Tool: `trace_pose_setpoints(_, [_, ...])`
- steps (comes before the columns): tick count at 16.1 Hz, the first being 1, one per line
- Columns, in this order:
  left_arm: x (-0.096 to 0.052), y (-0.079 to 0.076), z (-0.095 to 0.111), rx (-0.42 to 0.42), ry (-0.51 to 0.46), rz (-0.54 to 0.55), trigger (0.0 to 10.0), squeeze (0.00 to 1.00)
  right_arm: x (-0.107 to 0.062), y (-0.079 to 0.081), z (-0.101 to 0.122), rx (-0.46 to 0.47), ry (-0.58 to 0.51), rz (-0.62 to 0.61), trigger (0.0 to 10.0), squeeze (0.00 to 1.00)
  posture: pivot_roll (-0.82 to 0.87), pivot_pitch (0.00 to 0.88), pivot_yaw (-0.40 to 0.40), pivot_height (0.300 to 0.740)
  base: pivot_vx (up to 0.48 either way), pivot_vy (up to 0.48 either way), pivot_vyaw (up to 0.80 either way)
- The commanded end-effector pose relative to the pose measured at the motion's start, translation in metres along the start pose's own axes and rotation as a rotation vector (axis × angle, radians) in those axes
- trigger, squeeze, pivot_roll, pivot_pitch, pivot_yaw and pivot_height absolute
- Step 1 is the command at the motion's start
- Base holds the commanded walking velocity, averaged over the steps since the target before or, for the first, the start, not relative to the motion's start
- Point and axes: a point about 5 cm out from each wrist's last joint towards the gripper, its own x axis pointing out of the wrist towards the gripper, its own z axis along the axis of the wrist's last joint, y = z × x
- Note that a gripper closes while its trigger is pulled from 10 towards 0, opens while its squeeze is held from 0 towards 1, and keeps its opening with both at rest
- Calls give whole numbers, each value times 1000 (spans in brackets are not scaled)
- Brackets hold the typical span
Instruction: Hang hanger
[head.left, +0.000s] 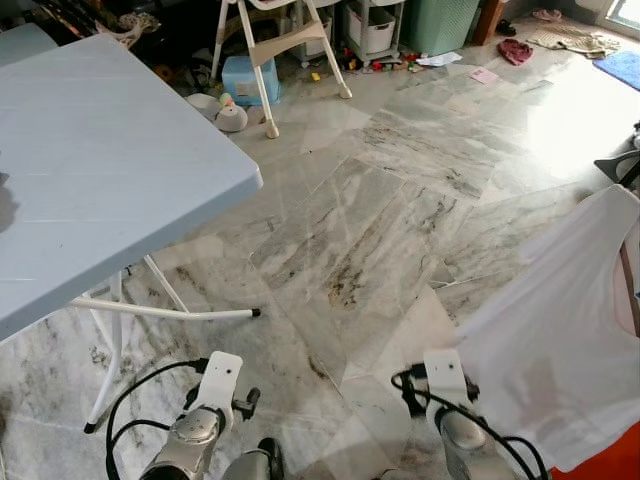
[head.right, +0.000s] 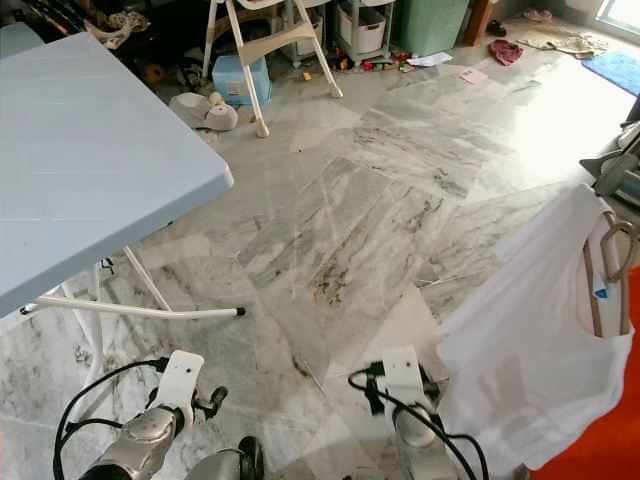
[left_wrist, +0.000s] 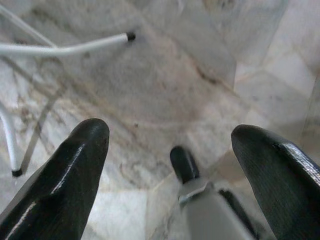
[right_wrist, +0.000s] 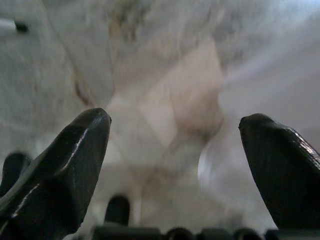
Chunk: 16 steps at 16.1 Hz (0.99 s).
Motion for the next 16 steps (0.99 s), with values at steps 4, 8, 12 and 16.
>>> trace_pose_setpoints(4, [-4,-1,-23,24,118,-14,10000,0,-6,-5,-35,65,166,4,10000,0,-69,135,20,740,0,0,0])
trace_pose_setpoints(8, [-6,-3,-32,36,173,-15,10000,0,-9,-2,-45,56,215,34,10000,0,-74,130,20,740,0,0,0])
trace_pose_setpoints(12, [-7,-8,-38,-3,208,-2,10000,0,-11,1,-49,72,235,52,10000,0,-72,123,19,740,0,0,0])
trace_pose_setpoints(16, [-7,-7,-37,-87,216,31,10000,0,-10,2,-49,105,242,58,10000,0,-72,120,21,740,0,0,0])
